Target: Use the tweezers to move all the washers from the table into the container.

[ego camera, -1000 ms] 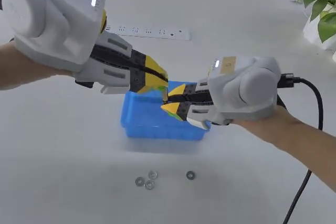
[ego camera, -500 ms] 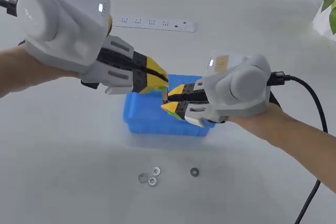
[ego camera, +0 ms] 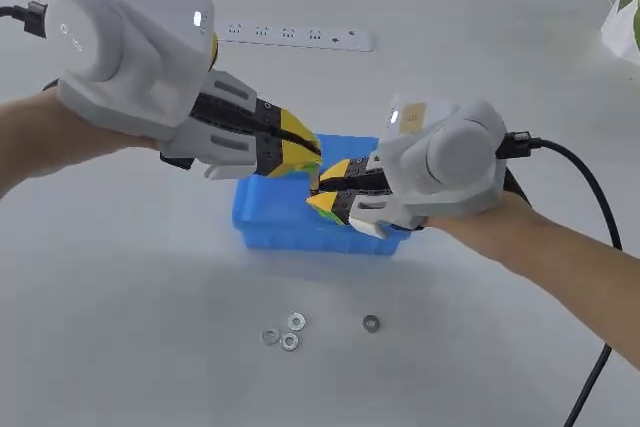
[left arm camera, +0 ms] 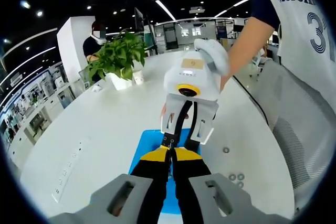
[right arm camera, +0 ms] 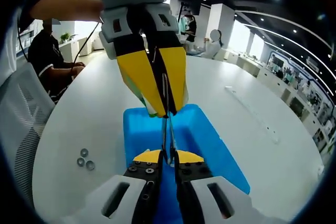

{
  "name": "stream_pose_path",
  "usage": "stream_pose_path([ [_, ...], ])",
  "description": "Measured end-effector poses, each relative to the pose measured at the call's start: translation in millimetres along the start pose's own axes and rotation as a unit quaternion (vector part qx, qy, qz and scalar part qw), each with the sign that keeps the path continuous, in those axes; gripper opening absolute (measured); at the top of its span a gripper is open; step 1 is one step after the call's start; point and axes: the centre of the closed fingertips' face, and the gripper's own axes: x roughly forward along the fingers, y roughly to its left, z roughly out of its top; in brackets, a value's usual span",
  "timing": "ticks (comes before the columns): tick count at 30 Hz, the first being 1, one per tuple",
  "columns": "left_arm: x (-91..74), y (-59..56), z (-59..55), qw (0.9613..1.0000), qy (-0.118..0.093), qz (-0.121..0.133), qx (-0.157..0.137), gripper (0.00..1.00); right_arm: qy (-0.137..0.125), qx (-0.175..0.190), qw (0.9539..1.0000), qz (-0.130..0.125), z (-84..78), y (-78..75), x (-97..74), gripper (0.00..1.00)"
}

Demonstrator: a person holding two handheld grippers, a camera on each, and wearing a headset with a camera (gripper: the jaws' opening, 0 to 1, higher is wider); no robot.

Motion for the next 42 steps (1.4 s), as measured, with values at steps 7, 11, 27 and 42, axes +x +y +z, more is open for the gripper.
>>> stream_pose_path([
  [7, 1.7, 2.2, -4.0, 1.0, 0.004, 0.0, -0.004, 0.06, 0.008, 0.009, 0.9999, 0.0, -3.0, -0.7, 3.1, 0.11],
  [11, 2.7, 1.6, -3.3, 1.0, 0.004, -0.001, -0.003, 0.06, 0.008, 0.011, 0.9999, -0.005, -3.6, -2.3, 3.5, 0.11],
  [27, -8.9, 2.7, 23.4, 0.9997, -0.014, 0.012, 0.017, 0.06, -0.01, 0.014, 0.9994, -0.028, 10.9, -7.9, -10.1, 0.11],
  [42, -25.9, -17.2, 57.4, 0.9989, -0.03, 0.021, 0.029, 0.06, -0.06, 0.012, 0.9972, -0.043, 49.7, 11.6, -44.9, 0.12],
])
